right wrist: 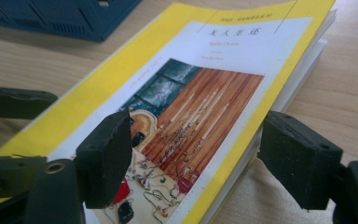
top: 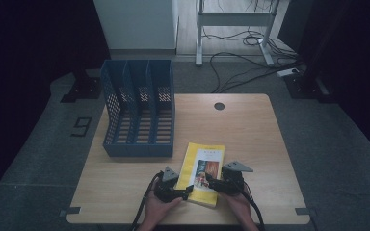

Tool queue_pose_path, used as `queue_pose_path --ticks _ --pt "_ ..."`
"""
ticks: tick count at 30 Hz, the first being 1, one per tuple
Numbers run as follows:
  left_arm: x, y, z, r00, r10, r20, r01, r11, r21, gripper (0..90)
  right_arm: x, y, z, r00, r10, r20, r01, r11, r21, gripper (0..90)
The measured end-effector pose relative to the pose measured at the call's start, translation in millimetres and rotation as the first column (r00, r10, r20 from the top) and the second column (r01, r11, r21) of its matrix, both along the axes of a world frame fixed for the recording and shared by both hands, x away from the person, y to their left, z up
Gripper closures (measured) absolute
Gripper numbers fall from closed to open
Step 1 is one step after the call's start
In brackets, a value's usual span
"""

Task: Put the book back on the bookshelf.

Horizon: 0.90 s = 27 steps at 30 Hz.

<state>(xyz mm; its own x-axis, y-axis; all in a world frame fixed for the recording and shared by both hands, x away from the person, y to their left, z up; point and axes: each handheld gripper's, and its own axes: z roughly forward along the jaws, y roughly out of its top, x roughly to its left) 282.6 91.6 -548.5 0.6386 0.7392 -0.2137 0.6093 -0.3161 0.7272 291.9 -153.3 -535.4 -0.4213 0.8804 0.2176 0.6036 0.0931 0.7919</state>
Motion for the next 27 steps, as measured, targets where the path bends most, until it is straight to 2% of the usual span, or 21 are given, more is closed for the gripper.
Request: queue_pose_path --ticks 5,7,10,13,17,21,27 --pt "0.6 0.4 0.1 1.0 -0.005 -0.002 0.005 1.0 0.0 25.9 -3.1 2.1 5.2 0.9996 0.011 0.027 -0.011 1.0 0.007 27.7" --pt "0.8 0.5 0.0 1.0 -0.006 -0.003 0.006 1.0 0.0 25.8 -5.5 5.0 7.7 0.9984 0.033 0.045 -0.034 0.999 0.014 29.1" --pt "0.9 0.6 0.0 1.0 -0.007 -0.003 0.007 1.0 -0.001 25.8 -6.7 7.3 8.7 0.9977 0.046 0.049 -0.047 0.999 0.011 29.1" --pt "1.2 0.8 0.1 1.0 -0.007 -0.005 0.007 1.0 -0.002 25.7 -8.7 9.6 10.6 0.996 0.047 0.076 -0.047 0.999 -0.005 30.7" --pt "1.4 1.0 0.0 0.9999 -0.008 -0.006 0.008 1.0 -0.002 25.6 -9.3 8.5 13.0 0.994 0.054 0.095 -0.055 0.998 0.011 33.7" --pt "1.7 1.1 -0.1 0.9999 -0.009 -0.007 0.009 1.0 -0.005 25.5 -7.0 6.9 17.1 0.993 0.06 0.102 -0.063 0.998 0.02 36.8" --pt "1.8 1.1 0.0 0.9999 -0.01 -0.007 0.01 0.9999 -0.004 25.4 5.2 5.0 19.0 0.9936 0.064 0.093 -0.064 0.998 -0.003 41.2"
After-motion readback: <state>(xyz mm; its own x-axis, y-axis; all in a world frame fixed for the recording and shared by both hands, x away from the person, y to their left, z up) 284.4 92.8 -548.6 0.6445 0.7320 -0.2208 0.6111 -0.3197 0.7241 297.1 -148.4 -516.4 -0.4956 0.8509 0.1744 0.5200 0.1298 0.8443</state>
